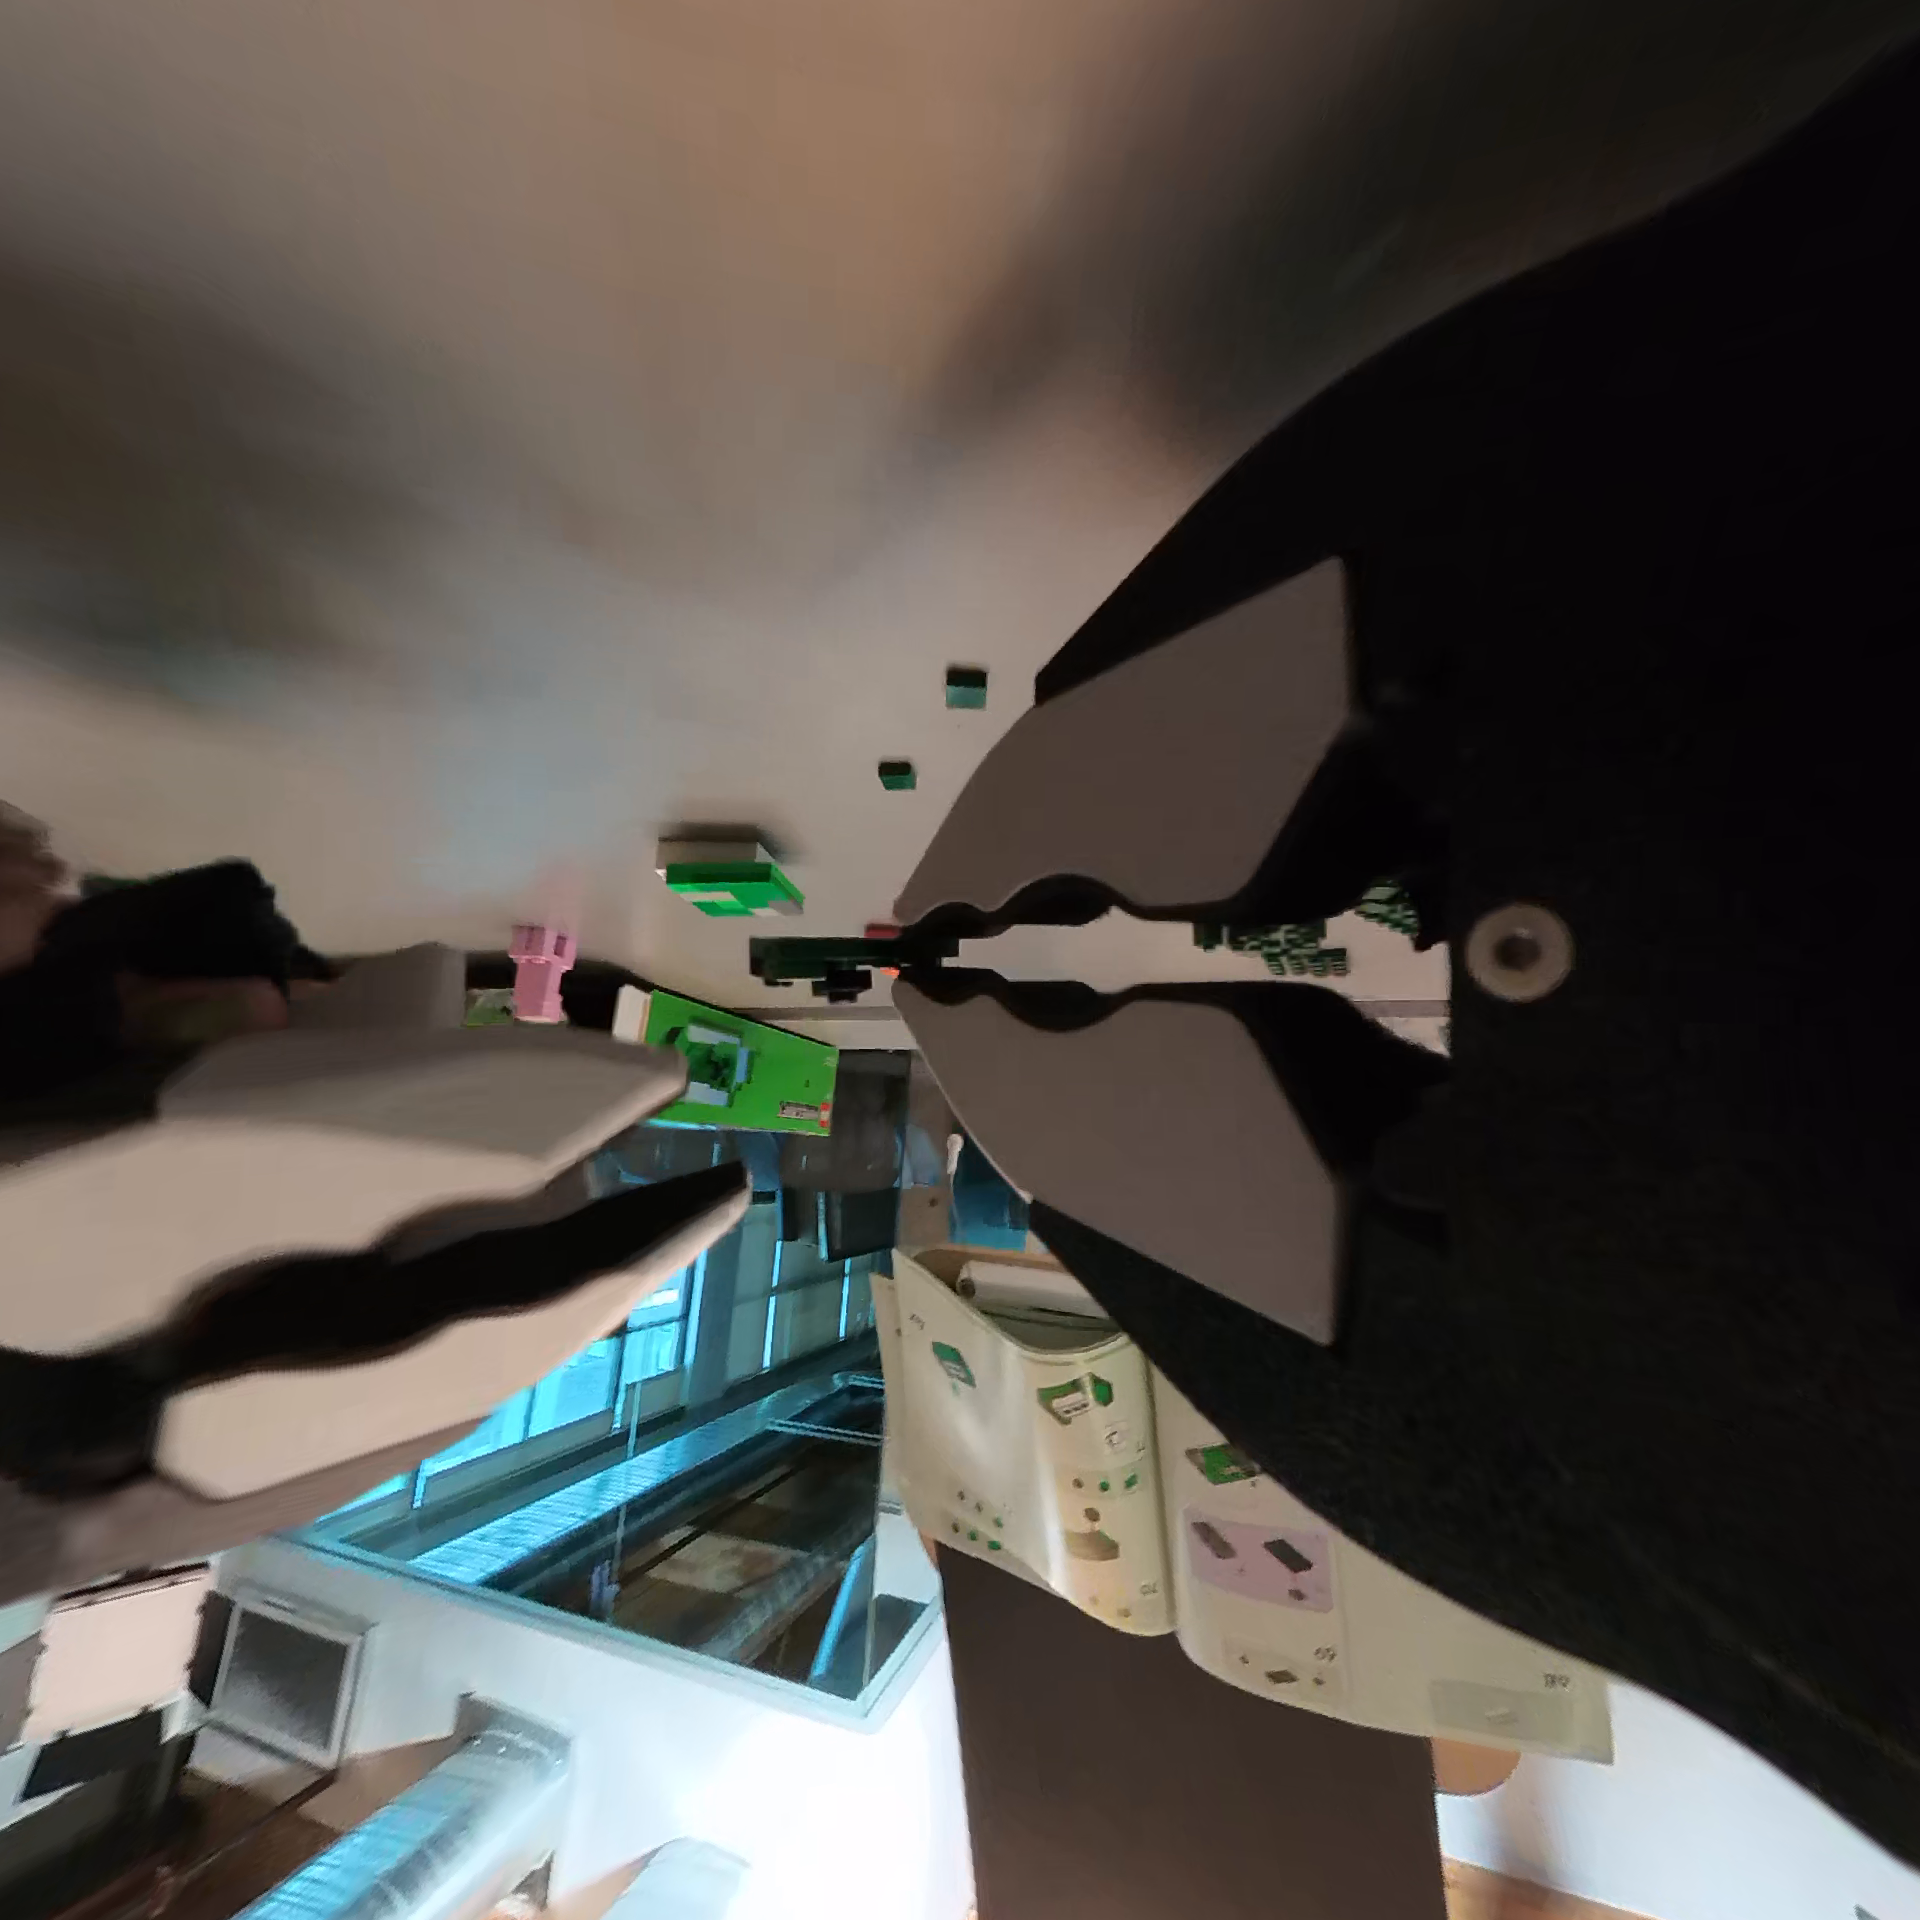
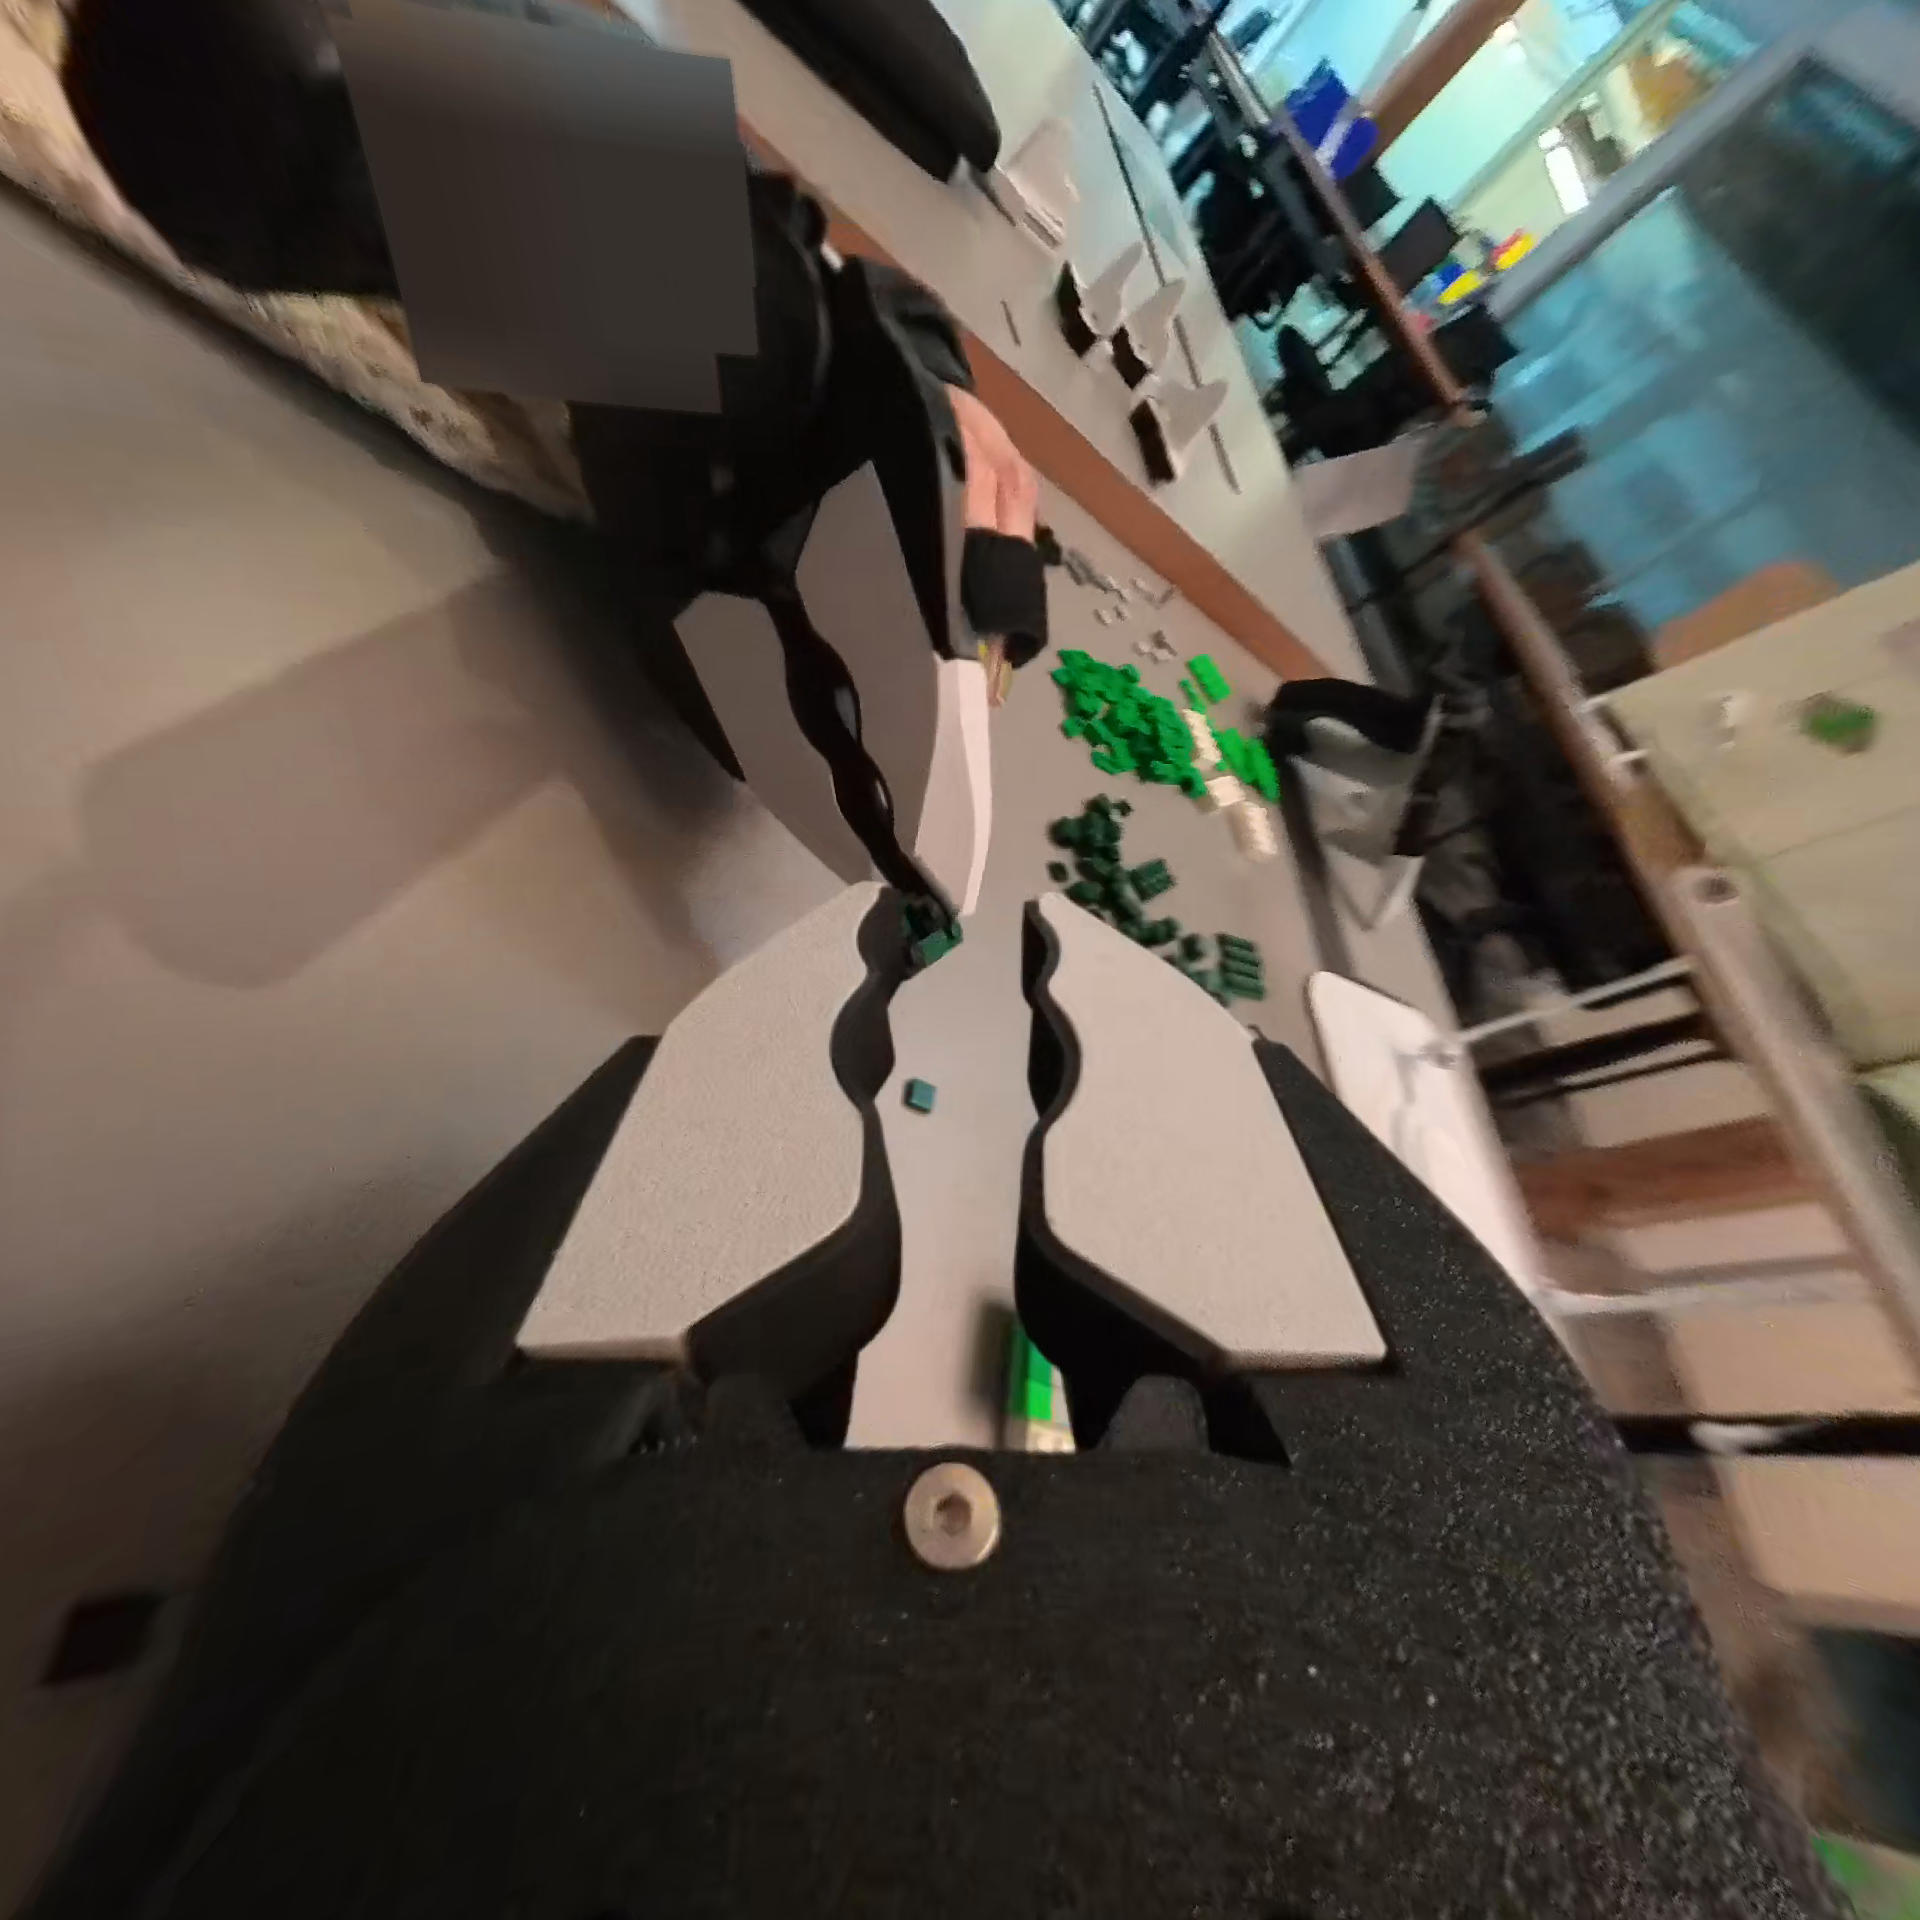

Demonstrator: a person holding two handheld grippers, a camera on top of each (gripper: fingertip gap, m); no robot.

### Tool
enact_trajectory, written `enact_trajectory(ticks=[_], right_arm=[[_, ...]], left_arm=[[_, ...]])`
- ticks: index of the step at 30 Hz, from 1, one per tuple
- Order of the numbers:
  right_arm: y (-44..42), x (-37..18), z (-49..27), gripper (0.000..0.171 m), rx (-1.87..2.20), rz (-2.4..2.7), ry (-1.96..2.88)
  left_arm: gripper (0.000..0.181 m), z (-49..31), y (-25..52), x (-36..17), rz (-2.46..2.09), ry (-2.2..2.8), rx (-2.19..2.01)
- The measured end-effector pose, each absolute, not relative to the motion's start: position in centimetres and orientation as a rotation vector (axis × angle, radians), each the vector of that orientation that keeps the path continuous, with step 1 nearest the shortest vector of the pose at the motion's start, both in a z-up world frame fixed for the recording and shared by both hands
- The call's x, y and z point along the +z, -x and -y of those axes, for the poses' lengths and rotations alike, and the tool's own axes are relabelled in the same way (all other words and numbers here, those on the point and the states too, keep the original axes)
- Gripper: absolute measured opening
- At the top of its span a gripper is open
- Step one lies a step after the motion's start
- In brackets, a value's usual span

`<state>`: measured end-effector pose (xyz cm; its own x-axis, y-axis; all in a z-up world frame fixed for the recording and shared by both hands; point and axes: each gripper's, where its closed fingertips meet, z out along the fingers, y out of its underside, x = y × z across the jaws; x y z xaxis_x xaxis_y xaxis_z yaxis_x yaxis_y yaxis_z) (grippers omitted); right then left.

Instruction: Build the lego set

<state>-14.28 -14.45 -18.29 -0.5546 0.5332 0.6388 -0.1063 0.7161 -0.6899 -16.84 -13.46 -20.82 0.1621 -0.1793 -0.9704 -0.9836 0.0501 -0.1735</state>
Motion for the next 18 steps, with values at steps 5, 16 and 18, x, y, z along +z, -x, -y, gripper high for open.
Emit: enact_trajectory(ticks=[5, 16, 18], right_arm=[[15.0, -19.7, 14.0, 0.020, 0.554, 1.920, 0.236], [16.2, -20.6, 13.3, 0.014, 0.325, 1.845, 0.195], [16.2, -20.8, 13.2, 0.016, 0.325, 1.855, 0.202]], left_arm=[[0.004, 13.3, 17.5, -20.4, -1.186, 1.391, 0.961], [0.004, 13.2, 18.1, -20.4, -1.149, 1.428, 0.975], [0.004, 13.2, 18.1, -20.4, -1.157, 1.423, 0.980]])
